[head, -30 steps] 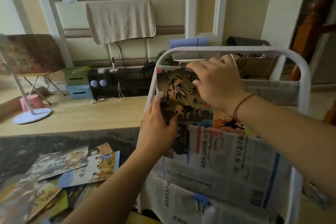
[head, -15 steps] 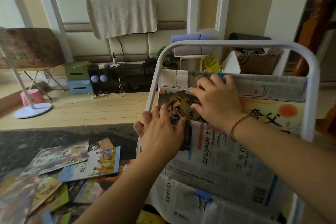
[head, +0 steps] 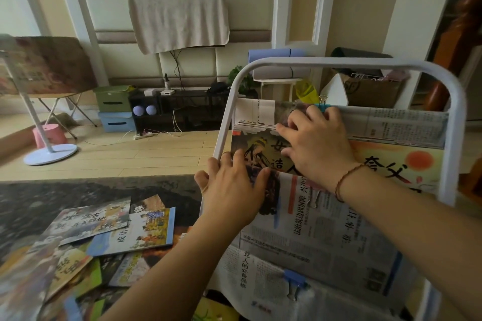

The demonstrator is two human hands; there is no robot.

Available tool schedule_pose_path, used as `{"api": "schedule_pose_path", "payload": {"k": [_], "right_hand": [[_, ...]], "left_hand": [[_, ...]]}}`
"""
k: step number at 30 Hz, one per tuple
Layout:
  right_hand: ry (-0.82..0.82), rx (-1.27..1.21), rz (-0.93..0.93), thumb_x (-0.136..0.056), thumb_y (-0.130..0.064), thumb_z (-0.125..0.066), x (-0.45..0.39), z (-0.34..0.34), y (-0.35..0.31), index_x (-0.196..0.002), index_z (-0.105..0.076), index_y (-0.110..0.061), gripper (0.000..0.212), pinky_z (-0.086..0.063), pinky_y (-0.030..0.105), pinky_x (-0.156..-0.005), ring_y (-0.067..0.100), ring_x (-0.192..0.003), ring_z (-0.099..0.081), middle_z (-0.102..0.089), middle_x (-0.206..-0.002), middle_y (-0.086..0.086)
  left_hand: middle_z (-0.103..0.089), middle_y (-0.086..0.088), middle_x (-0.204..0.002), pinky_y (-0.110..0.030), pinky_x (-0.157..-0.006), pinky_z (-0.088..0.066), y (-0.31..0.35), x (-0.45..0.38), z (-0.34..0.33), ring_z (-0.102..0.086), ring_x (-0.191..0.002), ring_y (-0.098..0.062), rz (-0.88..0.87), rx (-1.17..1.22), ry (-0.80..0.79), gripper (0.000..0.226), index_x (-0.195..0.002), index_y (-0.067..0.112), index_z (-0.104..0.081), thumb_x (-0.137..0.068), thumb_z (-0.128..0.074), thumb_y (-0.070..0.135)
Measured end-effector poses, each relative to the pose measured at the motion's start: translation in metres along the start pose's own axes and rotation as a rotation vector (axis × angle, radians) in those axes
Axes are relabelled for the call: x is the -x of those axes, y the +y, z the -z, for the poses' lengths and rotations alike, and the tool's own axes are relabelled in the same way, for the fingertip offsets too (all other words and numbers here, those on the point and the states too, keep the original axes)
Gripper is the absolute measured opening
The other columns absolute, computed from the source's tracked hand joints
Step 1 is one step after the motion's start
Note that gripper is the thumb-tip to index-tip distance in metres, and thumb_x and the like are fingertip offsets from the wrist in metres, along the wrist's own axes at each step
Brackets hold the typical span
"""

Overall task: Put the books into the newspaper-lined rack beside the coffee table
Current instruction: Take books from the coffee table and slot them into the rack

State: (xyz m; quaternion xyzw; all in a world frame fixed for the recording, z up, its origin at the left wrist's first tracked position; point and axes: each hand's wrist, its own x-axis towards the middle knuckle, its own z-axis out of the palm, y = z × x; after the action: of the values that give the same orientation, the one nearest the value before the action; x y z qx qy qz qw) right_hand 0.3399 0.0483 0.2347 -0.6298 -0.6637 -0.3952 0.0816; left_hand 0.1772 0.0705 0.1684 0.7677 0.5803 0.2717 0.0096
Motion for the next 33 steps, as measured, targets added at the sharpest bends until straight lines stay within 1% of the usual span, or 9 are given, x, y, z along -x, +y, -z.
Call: {"api": "schedule_pose_path", "payload": {"k": [6,10,14,18,20,24,26,28,33], "right_hand": [[-0.056,-0.021,-0.007,-0.09,-0.048,-0.055,0.004,0.005,-0.004,-0.138,-0.048,-0.024,0.054,-0.036,0.048,-0.095,0.03,-0.119,-0.044,-0.053,-0.128,0.005],[0.13,-0.207,-0.026,-0.088,-0.037,-0.06,0.009,0.016,-0.017,-0.131,-0.056,-0.017,0.049,-0.041,0.044,-0.085,0.031,-0.106,-0.05,-0.059,-0.116,0.008],[0.406,-0.42,0.15,-0.088,-0.029,-0.06,0.016,0.026,-0.065,-0.12,-0.064,-0.013,0.037,-0.04,0.042,-0.083,0.03,-0.102,-0.053,-0.061,-0.112,0.009],[0.394,-0.603,0.366,-0.087,-0.028,-0.062,0.022,0.021,-0.138,-0.118,-0.065,-0.014,0.034,-0.043,0.04,-0.085,0.027,-0.103,-0.054,-0.063,-0.112,0.008],[0.313,-0.685,0.445,-0.085,-0.027,-0.062,0.023,0.014,-0.178,-0.115,-0.065,-0.015,0.033,-0.046,0.039,-0.081,0.024,-0.099,-0.055,-0.062,-0.109,0.006],[-0.059,-0.768,0.462,-0.079,-0.034,-0.062,0.02,-0.013,-0.257,-0.116,-0.065,-0.019,0.04,-0.055,0.036,-0.074,0.024,-0.098,-0.061,-0.063,-0.112,0.001],[-0.258,-0.78,0.439,-0.082,-0.038,-0.06,0.016,-0.024,-0.292,-0.126,-0.06,-0.022,0.047,-0.053,0.036,-0.085,0.022,-0.113,-0.058,-0.059,-0.125,-0.002],[-0.399,-0.768,0.446,-0.092,-0.042,-0.051,0.011,-0.034,-0.324,-0.142,-0.043,-0.026,0.053,-0.038,0.03,-0.104,0.017,-0.132,-0.04,-0.043,-0.143,-0.006],[-0.6,-0.768,0.439,-0.096,-0.043,-0.048,-0.022,-0.06,-0.405,-0.149,-0.03,-0.024,0.059,-0.037,0.034,-0.109,0.02,-0.137,-0.034,-0.033,-0.153,-0.003]], "left_hand": [[-0.039,0.002,-0.146,-0.05,-0.107,-0.023,-0.006,0.001,0.005,-0.029,-0.133,-0.025,-0.041,-0.001,-0.011,0.07,-0.146,0.029,-0.028,-0.09,-0.026,0.072],[-0.023,0.005,-0.157,-0.043,-0.112,-0.025,-0.027,0.013,0.011,-0.027,-0.139,-0.019,-0.19,0.143,0.06,0.061,-0.146,0.032,-0.029,-0.093,-0.041,0.061],[-0.027,0.009,-0.151,-0.032,-0.108,-0.028,-0.068,0.032,0.02,-0.026,-0.135,-0.011,-0.265,0.258,0.153,0.052,-0.14,0.032,-0.04,-0.092,-0.054,0.048],[-0.034,0.011,-0.145,-0.035,-0.107,-0.032,-0.143,0.053,0.022,-0.031,-0.132,-0.013,-0.174,0.247,0.151,0.047,-0.135,0.035,-0.043,-0.091,-0.056,0.045],[-0.037,0.008,-0.146,-0.037,-0.11,-0.033,-0.194,0.066,0.019,-0.034,-0.133,-0.018,-0.057,0.148,0.1,0.046,-0.136,0.031,-0.047,-0.093,-0.056,0.044],[-0.029,0.004,-0.155,-0.042,-0.115,-0.028,-0.302,0.095,0.012,-0.025,-0.142,-0.023,0.204,-0.117,-0.161,0.053,-0.142,0.027,-0.041,-0.095,-0.047,0.052],[-0.02,0.002,-0.161,-0.045,-0.118,-0.021,-0.347,0.11,0.01,-0.017,-0.147,-0.024,0.344,-0.181,-0.261,0.061,-0.148,0.029,-0.032,-0.095,-0.042,0.057],[-0.008,0.004,-0.165,-0.051,-0.119,-0.012,-0.383,0.124,0.009,-0.008,-0.151,-0.023,0.443,-0.231,-0.331,0.072,-0.153,0.036,-0.018,-0.092,-0.037,0.066],[0.007,0.009,-0.165,-0.059,-0.118,-0.003,-0.429,0.156,0.002,0.006,-0.152,-0.022,0.507,-0.232,-0.397,0.088,-0.15,0.051,0.006,-0.071,0.0,0.089]]}}
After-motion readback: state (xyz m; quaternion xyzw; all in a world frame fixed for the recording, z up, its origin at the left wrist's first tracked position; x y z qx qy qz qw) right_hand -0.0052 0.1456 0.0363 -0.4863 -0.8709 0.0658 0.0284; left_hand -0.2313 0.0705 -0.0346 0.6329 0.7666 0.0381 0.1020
